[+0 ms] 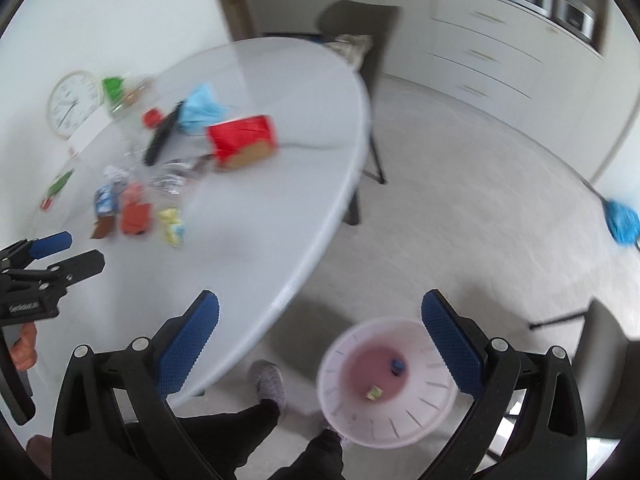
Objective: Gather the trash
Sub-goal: 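Grasp the blue bird-print box with the left tool while the right tool grasps the yellow paper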
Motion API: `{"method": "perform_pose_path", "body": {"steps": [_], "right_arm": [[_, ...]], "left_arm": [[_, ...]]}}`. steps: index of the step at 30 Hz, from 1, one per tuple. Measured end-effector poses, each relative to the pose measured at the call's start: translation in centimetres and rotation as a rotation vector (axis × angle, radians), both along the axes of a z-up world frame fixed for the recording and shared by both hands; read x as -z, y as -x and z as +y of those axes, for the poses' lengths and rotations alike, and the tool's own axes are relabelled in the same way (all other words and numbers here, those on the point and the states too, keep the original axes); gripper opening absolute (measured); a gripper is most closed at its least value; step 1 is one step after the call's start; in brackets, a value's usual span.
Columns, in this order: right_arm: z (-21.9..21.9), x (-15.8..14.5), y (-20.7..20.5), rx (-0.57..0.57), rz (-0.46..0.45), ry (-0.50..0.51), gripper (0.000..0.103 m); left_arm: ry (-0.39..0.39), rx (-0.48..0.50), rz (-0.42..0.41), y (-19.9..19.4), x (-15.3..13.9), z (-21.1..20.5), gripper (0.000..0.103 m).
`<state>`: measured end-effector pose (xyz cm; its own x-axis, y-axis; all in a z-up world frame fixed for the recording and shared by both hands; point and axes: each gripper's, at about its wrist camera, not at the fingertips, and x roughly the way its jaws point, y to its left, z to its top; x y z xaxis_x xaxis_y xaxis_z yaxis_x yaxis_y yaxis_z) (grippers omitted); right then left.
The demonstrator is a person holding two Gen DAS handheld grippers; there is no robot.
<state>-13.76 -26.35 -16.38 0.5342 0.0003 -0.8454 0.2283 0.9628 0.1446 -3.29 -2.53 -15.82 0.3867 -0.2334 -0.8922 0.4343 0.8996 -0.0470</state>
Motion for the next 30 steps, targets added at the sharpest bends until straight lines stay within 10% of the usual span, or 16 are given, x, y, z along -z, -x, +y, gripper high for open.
{"method": "perform_pose_path", "body": {"steps": [6,24,30], "right_arm": [[5.4,0.4,-5.0,-0.112,0.02,0.001,0.101],[12.2,2.9,-11.4,-0.118,0.178,0.032,0.101],[12.0,3.3,-11.4,-0.051,0.209,0.029,0.101]], "left_arm": [[-0.052,-0.031,-0.055,-4.4,0.7,5.9,0.095],[-0.344,0.701,-0.177,-14.6,6.8,8.1,0.095],[-0.372,0.778,-0.127,-15.8,9.3,7.7,0.056]]}}
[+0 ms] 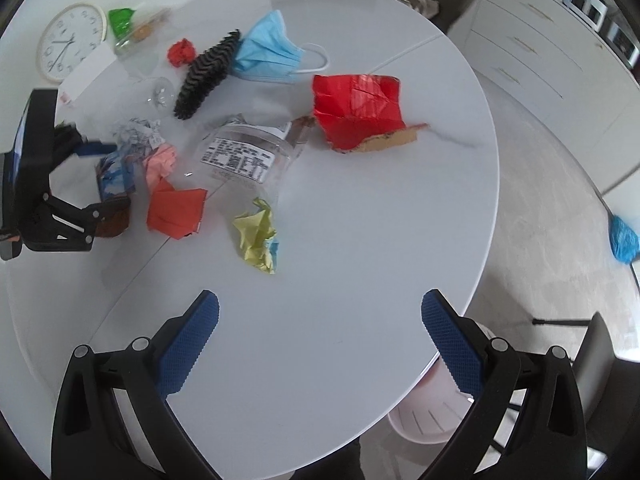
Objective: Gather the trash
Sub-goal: 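Grasp the blue bird-print box with the left tool while the right tool grasps the yellow paper, then carry both items over the wastebasket and open both tools to drop them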
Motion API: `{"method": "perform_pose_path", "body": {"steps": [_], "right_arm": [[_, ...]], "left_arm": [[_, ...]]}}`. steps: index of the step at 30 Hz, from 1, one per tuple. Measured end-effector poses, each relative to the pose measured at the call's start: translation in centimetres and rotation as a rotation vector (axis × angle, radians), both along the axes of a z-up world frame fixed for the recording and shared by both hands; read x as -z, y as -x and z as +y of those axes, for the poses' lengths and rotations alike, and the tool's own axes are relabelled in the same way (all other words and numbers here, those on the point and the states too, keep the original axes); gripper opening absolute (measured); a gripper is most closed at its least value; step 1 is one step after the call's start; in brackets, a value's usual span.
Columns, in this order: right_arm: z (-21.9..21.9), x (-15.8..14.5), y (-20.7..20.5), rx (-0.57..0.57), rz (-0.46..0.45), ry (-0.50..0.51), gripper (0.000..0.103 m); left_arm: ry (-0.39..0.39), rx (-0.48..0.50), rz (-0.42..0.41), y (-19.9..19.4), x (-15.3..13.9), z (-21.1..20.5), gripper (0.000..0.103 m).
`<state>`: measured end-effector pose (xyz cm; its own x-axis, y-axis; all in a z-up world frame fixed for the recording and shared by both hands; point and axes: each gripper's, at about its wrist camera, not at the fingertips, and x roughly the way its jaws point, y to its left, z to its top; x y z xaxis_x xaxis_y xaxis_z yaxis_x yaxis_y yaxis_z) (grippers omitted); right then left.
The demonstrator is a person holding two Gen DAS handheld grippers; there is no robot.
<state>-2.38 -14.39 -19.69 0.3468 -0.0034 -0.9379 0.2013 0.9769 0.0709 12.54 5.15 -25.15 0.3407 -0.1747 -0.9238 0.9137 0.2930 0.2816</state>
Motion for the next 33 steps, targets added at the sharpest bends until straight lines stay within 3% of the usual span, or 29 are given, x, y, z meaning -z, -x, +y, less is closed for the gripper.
{"method": "perform_pose_path", "body": {"steps": [1,5,11,16,21,26,28,30,31,32,33], "right_arm": [[-0.1,0.0,0.0,0.01,0.002,0.0,0.101],[0.0,-0.1,-0.5,0.018,0.001,-0.01,0.101],[0.2,0.3,-2.0,0.034,-0.022,-0.053,0.101],[0.4,1.7,-3.5,0.048,-0.018,-0.074,0.1],[1.4,3.6,-5.3,0.012,0.01,-0.09,0.084],[2.6,4.7,-6.4,-0.026,0.017,-0.062,0.076],[3.0,5.1,-6.6,-0.045,0.021,-0.024,0.067],[3.5,5.4,-6.8,-0.075,0.026,0.002,0.049],[3.6,5.5,-6.7,-0.084,0.025,0.005,0.044],[3.7,5.5,-6.5,-0.09,0.019,0.013,0.031],[3.7,5.4,-6.4,-0.097,0.016,0.012,0.03]], "left_arm": [[0.001,-0.002,0.006,-0.2,0.1,0.1,0.049],[0.071,-0.056,0.073,-1.2,-0.9,1.2,0.049],[0.19,-0.184,0.109,-2.0,-3.3,3.0,0.049],[0.267,-0.306,0.089,-0.2,-5.9,4.8,0.049],[0.31,-0.43,0.086,1.6,-7.4,6.1,0.049],[0.364,-0.536,0.095,4.0,-8.7,6.7,0.049],[0.386,-0.569,0.111,4.8,-8.9,6.8,0.049],[0.403,-0.594,0.129,5.5,-9.2,6.7,0.049],[0.412,-0.606,0.137,5.9,-9.3,6.5,0.049],[0.414,-0.615,0.138,6.2,-9.3,6.3,0.049],[0.416,-0.623,0.139,6.7,-9.4,6.0,0.049]]}}
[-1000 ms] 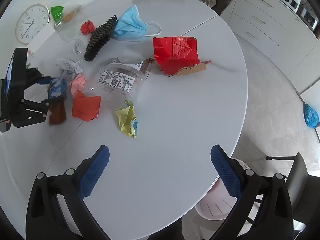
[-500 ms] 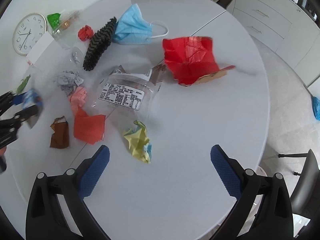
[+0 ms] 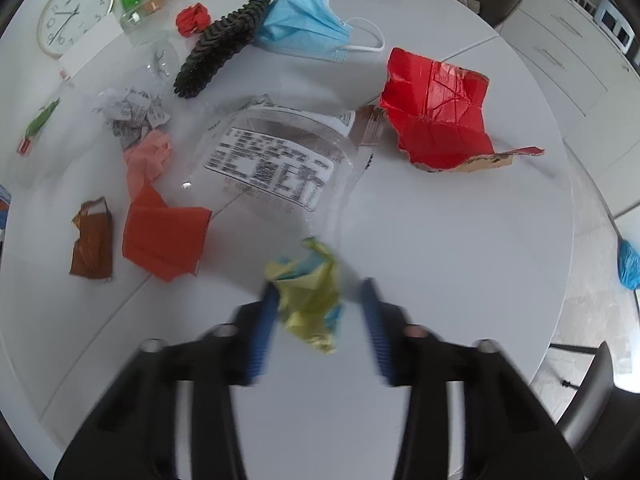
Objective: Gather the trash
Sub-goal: 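Carry both items over the wastebasket and open both tools to drop them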
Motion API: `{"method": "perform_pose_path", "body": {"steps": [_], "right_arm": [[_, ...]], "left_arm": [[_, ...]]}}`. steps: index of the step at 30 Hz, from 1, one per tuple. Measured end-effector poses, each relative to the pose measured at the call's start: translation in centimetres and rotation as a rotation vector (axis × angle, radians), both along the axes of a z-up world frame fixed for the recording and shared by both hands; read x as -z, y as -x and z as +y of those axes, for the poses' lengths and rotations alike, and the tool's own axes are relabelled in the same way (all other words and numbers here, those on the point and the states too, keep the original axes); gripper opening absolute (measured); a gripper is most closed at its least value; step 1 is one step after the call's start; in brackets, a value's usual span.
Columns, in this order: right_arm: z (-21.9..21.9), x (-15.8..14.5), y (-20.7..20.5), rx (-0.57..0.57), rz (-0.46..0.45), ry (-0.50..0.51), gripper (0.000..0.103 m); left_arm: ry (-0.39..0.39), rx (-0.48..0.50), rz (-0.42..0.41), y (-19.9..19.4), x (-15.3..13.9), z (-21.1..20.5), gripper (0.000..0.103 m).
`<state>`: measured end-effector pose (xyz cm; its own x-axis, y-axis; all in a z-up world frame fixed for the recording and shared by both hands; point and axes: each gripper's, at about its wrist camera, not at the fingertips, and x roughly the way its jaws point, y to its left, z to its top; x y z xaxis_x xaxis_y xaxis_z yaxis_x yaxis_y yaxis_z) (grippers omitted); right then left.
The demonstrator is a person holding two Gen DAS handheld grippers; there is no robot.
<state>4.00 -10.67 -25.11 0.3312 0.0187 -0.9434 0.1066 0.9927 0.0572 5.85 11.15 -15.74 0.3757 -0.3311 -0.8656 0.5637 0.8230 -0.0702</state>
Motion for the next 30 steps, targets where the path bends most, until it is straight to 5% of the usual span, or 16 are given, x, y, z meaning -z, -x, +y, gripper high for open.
{"method": "perform_pose_path", "body": {"steps": [8,15,24,30], "right_arm": [[-3.1,-2.1,3.6,-0.02,-0.05,-0.127,0.03],[-10.7,-5.4,13.1,0.084,-0.089,-0.099,0.03],[-21.7,-4.9,24.9,0.326,-0.073,-0.029,0.031],[-25.8,-3.4,29.5,0.438,-0.071,-0.055,0.032]], "left_arm": [[-0.046,0.026,-0.023,3.2,-0.8,-3.8,0.049],[-0.026,0.111,-0.023,7.8,-2.0,-11.0,0.049],[-0.025,0.386,0.06,15.4,-0.3,-25.4,0.049],[-0.099,0.579,0.178,20.8,4.9,-34.3,0.049]]}}
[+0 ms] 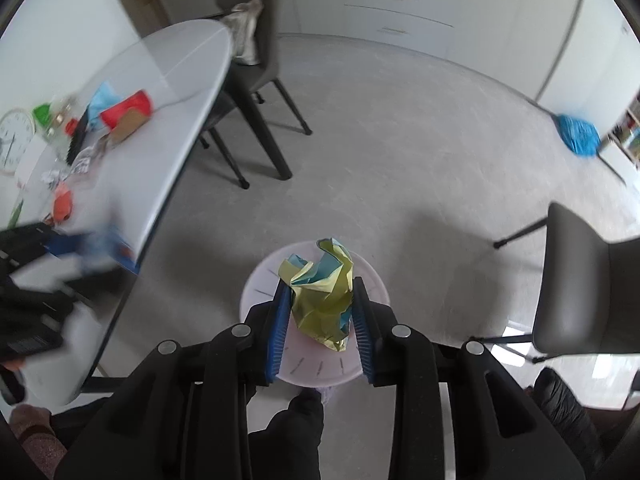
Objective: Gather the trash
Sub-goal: 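Carry both items over the wastebasket and open both tools to drop them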
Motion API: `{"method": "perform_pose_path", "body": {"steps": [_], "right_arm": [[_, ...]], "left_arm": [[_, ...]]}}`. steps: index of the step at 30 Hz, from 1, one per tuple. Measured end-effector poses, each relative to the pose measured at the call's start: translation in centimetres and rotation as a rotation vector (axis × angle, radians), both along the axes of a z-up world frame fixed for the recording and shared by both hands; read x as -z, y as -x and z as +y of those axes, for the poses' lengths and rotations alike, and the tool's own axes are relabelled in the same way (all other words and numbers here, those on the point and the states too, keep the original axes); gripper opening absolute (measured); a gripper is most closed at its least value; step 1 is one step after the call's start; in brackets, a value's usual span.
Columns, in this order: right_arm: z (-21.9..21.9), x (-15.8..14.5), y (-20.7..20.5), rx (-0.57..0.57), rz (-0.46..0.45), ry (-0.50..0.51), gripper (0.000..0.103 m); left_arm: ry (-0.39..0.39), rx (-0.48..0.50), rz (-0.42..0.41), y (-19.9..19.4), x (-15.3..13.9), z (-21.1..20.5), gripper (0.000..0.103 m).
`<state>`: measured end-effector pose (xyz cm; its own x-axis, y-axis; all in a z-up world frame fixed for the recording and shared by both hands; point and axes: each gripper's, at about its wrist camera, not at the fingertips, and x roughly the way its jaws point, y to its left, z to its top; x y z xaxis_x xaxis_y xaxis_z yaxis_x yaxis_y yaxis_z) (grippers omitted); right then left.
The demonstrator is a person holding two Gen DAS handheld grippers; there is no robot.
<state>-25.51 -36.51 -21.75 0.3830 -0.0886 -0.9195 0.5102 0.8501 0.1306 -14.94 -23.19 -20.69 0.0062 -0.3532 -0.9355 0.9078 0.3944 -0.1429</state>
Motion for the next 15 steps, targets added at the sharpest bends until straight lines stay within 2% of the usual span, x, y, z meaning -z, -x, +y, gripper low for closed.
{"method": "perform_pose_path", "body": {"steps": [2,3,5,6,9,15], "right_arm": [[-0.8,0.5,0.8,0.01,-0.001,-0.007,0.032],[-1.1,0.7,1.2,0.011,0.0,-0.011,0.032],[-1.5,1.2,1.6,0.01,0.002,-0.019,0.032],[-1.6,1.4,1.6,0.007,0.003,-0.022,0.032],[-2.3,1.6,2.5,-0.002,0.002,-0.026,0.032],[-2.0,1.9,2.3,-0.025,-0.009,-0.04,0.032]], "left_arm": [[-0.033,0.052,0.033,1.4,2.0,-2.0,0.05],[-0.044,0.07,0.056,2.0,2.7,-2.7,0.055],[-0.069,0.077,0.1,2.9,3.7,-3.7,0.079],[-0.07,0.069,0.105,2.9,3.9,-3.8,0.082],[-0.052,0.009,0.099,2.6,3.1,-3.7,0.09],[-0.006,-0.205,0.004,-0.9,-1.3,-0.4,0.095]]}}
